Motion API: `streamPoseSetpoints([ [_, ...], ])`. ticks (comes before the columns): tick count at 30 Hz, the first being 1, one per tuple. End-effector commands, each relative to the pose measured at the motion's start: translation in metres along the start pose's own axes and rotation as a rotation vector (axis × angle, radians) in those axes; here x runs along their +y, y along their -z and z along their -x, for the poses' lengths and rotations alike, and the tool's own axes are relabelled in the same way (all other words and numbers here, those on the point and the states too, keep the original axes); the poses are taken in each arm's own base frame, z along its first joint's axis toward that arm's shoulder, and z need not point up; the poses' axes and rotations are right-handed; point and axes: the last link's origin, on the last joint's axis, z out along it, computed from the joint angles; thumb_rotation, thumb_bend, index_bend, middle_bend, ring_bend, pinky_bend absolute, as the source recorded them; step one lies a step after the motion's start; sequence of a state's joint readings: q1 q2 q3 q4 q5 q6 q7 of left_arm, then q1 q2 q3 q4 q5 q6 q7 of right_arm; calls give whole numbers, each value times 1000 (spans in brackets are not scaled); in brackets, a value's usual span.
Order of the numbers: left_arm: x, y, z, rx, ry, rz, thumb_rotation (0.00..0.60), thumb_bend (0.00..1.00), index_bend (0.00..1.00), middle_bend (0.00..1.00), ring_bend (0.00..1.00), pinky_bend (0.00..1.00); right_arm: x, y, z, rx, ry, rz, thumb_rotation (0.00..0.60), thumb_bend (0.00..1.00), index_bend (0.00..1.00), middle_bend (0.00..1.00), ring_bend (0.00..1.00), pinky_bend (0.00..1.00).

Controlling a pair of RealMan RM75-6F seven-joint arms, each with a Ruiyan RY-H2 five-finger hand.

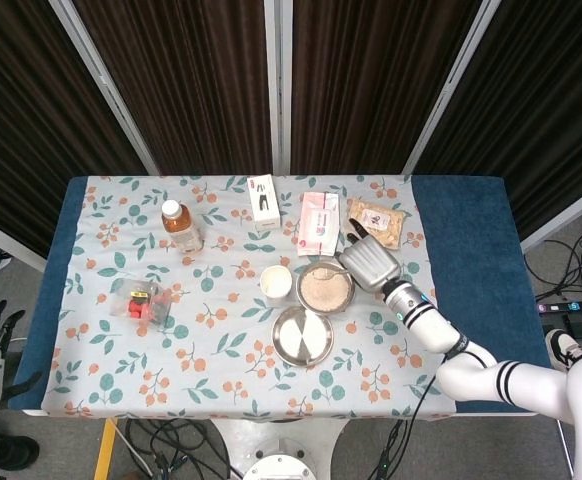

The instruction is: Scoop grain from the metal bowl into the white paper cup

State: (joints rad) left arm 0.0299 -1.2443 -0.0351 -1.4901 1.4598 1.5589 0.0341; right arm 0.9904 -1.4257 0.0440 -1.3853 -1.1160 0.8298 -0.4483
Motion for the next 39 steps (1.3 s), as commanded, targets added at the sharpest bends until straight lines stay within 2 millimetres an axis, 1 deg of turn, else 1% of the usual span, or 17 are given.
streamPoseSetpoints([
  [1, -1, 0, 0, 2, 2, -3, 600, 60, 188, 118, 59, 34, -11, -9, -9, 6, 2, -27, 600, 327, 597, 598, 233, 0],
  [8, -4, 1, 0, 3, 1, -11, 600, 60, 189, 118, 59, 34, -39, -37, -28, 8, 45, -83, 600, 327, 597, 598, 233, 0],
  [12, -4, 1, 0, 3, 3, -12, 600, 60, 189, 118, 59, 34, -53, -52, -34, -8, 137, -110, 600, 327, 597, 598, 233, 0],
  [16, -6, 3, 1, 2, 4, -20, 600, 60, 188, 118, 59, 34, -62, -61, -40, -16, 269, -125, 600, 327, 597, 598, 233, 0],
  [20, -8, 3, 2, 2, 7, -23, 600, 60, 189, 118, 59, 34, -71, -65, -48, -6, 405, -139, 600, 327, 597, 598, 233, 0],
  [27, -8, 3, 3, 5, 13, -25, 600, 60, 188, 118, 60, 34, -96, -68, -62, 40, 678, -187, 600, 327, 597, 594, 233, 0],
  [33, -10, 5, 5, 3, 20, -32, 600, 60, 189, 118, 59, 34, -116, -65, -66, 108, 857, -232, 600, 327, 598, 591, 233, 0],
  [39, -12, 7, 5, 6, 23, -39, 600, 60, 189, 118, 60, 34, -122, -60, -66, 172, 1026, -270, 600, 327, 598, 587, 233, 0],
])
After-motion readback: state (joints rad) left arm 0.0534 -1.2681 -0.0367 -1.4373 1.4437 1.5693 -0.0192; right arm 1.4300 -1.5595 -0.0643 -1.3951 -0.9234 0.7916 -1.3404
